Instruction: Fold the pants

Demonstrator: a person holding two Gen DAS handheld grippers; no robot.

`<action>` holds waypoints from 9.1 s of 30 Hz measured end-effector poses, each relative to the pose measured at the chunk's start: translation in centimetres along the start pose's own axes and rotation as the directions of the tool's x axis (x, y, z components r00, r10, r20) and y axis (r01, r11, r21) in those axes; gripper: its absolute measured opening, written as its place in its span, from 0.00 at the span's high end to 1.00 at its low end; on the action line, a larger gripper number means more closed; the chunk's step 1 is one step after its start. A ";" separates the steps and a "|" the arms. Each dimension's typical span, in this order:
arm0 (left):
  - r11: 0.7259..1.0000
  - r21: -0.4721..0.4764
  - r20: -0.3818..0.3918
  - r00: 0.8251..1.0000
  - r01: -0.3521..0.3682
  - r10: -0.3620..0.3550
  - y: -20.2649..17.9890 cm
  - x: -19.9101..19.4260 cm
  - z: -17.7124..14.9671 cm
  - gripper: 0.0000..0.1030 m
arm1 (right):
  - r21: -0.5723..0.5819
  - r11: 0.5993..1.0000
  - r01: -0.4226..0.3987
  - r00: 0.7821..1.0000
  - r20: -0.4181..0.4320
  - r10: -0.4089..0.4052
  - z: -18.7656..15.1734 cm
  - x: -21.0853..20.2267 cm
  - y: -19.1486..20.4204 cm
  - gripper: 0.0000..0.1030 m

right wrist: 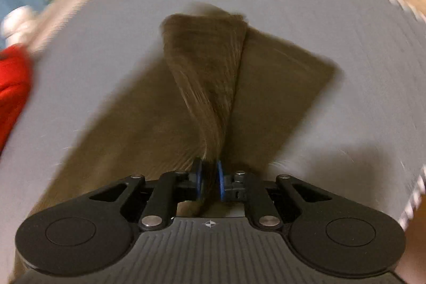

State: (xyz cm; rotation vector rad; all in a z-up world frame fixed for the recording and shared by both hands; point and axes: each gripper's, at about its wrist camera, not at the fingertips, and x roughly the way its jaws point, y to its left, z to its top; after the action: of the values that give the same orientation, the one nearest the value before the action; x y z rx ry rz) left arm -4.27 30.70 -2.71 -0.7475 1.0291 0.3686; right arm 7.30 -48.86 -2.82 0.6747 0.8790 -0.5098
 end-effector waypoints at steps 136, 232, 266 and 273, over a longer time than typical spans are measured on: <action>0.866 0.426 -0.149 0.965 0.261 -0.218 -24.6 13.9 -8.0 0.43 | -0.788 -0.490 -0.374 0.739 -0.572 0.355 -32.8 -7.1 16.6 0.42; 0.701 0.626 -0.091 0.925 0.342 -0.370 -27.8 7.5 -11.5 0.82 | -0.896 0.057 -0.441 0.688 -0.296 0.662 -26.9 -14.2 21.3 0.28; 0.967 0.168 -0.102 0.979 0.191 -0.176 -3.4 7.9 4.9 0.07 | -0.479 0.468 -0.743 0.662 -0.628 0.409 -31.0 0.8 31.8 0.42; 0.930 0.276 -0.140 0.967 0.244 -0.212 -8.8 7.9 2.7 0.33 | -0.468 0.395 -0.791 0.612 -0.592 0.524 -26.7 -3.8 29.3 0.73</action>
State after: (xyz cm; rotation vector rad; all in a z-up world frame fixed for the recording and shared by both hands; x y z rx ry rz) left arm 6.56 26.00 -5.47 -0.6156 1.0562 -0.0277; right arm 10.34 -9.16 -2.53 0.3431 0.9500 0.7388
